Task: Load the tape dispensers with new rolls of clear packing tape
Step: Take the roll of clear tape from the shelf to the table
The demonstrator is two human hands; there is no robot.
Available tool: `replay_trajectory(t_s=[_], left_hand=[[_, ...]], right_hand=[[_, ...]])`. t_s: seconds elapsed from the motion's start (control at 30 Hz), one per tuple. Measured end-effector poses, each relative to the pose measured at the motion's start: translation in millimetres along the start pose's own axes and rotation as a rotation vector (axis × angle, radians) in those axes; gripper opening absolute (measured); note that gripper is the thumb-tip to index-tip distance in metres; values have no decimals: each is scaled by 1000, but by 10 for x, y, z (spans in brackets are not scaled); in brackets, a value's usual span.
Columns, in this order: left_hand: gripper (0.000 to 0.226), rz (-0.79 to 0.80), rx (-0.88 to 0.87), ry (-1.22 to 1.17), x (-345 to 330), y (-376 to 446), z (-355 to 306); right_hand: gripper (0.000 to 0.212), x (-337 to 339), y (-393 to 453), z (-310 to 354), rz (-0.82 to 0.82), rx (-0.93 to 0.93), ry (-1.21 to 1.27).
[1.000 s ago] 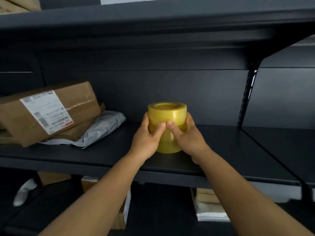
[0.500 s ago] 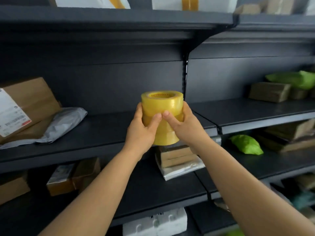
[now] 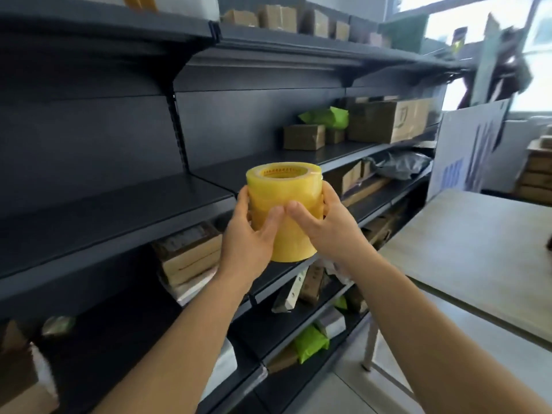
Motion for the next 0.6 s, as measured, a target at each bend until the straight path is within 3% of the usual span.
replay_trajectory(t_s=[0.17,0.47,0.6], left_hand=[[70,144,21,-71,-780,-244,-92],[56,375,47,-184,-2366,-1006,-488],[50,451,91,-240,-3133,-1455,-730]], right_hand=[[95,764,-68,-329,-125,-66,5],[52,2480,-305,-916,-327,-217,10],[73,3333,-403,-1184,-411,-250,-72]])
Point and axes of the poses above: each hand's wrist, its own y-axis towards the middle knuckle, its own x-axis out of the back of the hand, z = x × y, the point moved 2 cm from there along y, towards the middle knuckle, and after that the axes turned 12 degrees about -z, right-handed, at the moved point
